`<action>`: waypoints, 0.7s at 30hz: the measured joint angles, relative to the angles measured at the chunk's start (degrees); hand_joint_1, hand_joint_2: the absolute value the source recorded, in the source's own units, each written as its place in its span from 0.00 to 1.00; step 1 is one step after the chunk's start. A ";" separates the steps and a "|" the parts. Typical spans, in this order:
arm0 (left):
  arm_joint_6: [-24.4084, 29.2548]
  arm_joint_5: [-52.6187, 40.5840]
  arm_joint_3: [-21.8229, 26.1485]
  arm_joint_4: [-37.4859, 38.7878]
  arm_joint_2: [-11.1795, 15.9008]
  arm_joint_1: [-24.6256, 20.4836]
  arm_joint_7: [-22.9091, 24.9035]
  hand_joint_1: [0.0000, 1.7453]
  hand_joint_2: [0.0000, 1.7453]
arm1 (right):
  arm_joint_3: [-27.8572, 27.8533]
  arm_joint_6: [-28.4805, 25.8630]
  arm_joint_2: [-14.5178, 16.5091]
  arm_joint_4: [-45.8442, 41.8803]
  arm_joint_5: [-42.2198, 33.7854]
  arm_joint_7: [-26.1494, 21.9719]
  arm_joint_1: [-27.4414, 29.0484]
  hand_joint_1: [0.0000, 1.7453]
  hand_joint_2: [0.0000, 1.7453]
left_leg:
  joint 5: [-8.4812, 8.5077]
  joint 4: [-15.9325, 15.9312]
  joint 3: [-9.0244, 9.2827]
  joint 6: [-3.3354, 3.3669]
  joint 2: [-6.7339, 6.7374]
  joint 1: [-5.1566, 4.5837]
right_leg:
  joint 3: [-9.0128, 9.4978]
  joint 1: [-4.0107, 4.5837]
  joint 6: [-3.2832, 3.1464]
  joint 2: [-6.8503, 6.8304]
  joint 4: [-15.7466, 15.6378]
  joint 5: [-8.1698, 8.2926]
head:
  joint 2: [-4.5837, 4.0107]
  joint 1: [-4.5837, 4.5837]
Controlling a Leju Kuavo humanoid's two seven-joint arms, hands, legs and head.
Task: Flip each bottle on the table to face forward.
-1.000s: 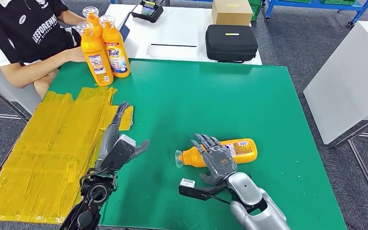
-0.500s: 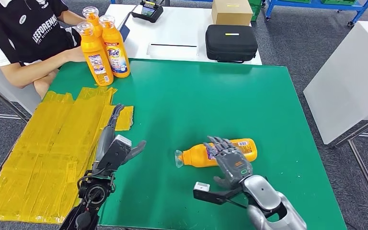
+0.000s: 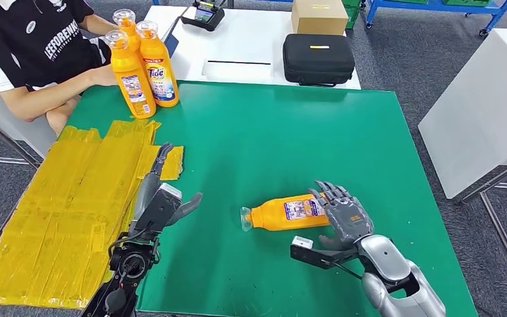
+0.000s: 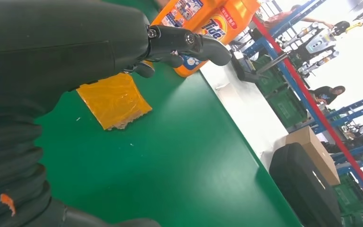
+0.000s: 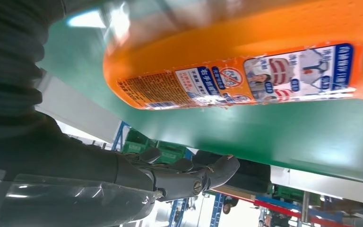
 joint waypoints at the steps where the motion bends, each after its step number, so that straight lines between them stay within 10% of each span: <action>1: 0.00 0.08 0.00 0.03 -0.01 0.01 0.01 0.00 1.00 | -0.15 -0.02 0.01 0.16 0.11 0.13 0.00 0.00 1.00 | 0.00 0.00 0.00 0.00 0.00 0.00 | 0.00 0.00 0.00 0.00 0.00 0.00 | 0.00 0.00; 21: -0.11 0.70 0.00 0.11 -0.06 0.12 0.32 0.00 1.00 | -0.46 -0.78 1.83 5.83 2.53 0.91 -2.06 0.00 1.00 | 0.00 0.00 -0.02 0.00 -0.01 -0.01 | 0.01 -0.01 0.00 0.00 0.00 0.00 | 0.00 0.00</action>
